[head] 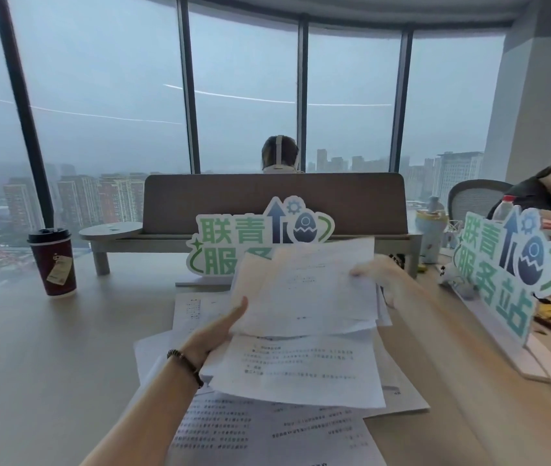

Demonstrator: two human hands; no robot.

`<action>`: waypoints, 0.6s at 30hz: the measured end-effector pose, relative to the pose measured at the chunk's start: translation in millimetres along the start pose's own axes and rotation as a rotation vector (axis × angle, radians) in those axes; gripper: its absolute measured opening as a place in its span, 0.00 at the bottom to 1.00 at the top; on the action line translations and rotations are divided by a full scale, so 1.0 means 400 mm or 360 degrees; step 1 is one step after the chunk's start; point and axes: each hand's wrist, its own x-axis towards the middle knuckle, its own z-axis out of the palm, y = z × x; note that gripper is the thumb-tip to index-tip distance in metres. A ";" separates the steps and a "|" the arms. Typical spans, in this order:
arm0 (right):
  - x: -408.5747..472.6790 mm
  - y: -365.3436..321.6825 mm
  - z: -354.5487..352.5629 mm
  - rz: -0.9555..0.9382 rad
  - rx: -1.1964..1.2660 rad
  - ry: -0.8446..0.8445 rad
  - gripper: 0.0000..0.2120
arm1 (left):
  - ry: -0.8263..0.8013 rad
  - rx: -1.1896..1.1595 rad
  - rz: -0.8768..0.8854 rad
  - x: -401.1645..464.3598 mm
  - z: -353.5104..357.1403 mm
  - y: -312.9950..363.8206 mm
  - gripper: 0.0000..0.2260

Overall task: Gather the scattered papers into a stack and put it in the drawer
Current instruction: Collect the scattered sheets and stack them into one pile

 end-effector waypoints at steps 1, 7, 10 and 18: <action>-0.011 0.014 0.009 0.0073 0.0041 -0.0017 0.35 | -0.0003 0.0079 -0.0002 -0.002 -0.004 0.000 0.29; -0.104 0.061 0.060 0.0138 0.0213 0.0110 0.05 | 0.0249 0.0355 0.0064 0.018 -0.001 -0.011 0.17; -0.059 0.105 0.051 0.0170 0.0325 0.0133 0.10 | 0.0323 0.0353 0.0066 0.027 -0.008 -0.011 0.17; -0.024 0.136 0.022 0.0187 0.0459 0.0382 0.17 | 0.0287 0.0201 0.0053 0.023 -0.010 -0.014 0.19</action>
